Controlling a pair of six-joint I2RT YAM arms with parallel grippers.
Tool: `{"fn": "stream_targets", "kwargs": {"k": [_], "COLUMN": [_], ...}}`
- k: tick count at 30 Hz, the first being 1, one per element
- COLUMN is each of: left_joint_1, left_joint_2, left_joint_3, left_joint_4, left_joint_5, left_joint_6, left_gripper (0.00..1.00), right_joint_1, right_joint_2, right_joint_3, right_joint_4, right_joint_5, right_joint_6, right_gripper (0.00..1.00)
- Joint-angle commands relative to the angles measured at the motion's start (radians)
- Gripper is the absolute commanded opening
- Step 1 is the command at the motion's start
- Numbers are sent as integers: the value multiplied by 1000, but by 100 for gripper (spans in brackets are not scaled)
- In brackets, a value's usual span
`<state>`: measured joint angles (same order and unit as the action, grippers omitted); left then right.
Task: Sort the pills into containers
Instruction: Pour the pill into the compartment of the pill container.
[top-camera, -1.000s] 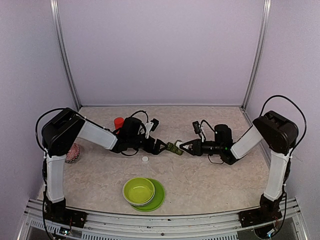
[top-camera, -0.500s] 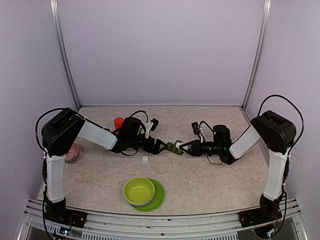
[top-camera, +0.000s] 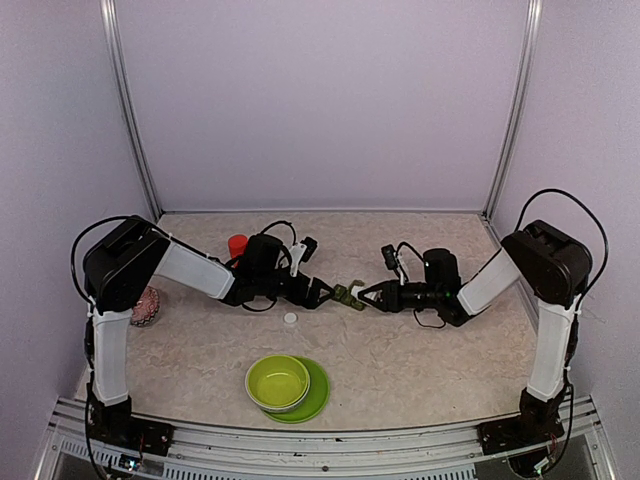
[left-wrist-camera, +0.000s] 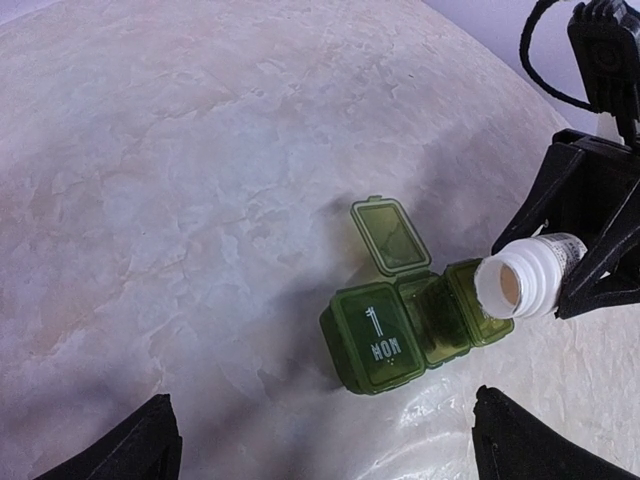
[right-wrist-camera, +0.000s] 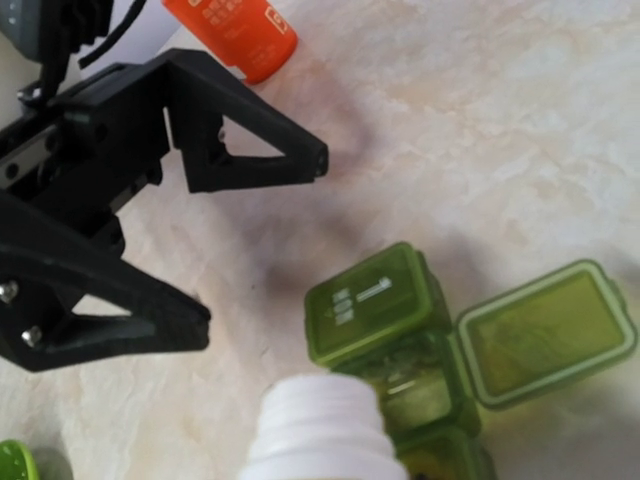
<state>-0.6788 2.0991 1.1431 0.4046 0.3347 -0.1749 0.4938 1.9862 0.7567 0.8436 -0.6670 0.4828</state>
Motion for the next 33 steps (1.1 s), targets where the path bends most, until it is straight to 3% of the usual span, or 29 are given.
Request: {"fn": "stream_targets", "kwargs": {"k": [1, 33], "left_joint_1": [12, 13], "left_joint_2": [-31, -31], "left_joint_3": [-12, -11], "left_joint_4": [29, 30], "left_joint_5": [13, 13], "left_joint_6": [0, -3], "left_gripper": [99, 99], "right_joint_1": [-7, 37], "right_joint_2": [8, -64], "right_joint_3": [21, 81], "right_joint_4": [-32, -274], "right_joint_5": [20, 103], "right_joint_6": [-16, -121], "right_gripper": [21, 20]}}
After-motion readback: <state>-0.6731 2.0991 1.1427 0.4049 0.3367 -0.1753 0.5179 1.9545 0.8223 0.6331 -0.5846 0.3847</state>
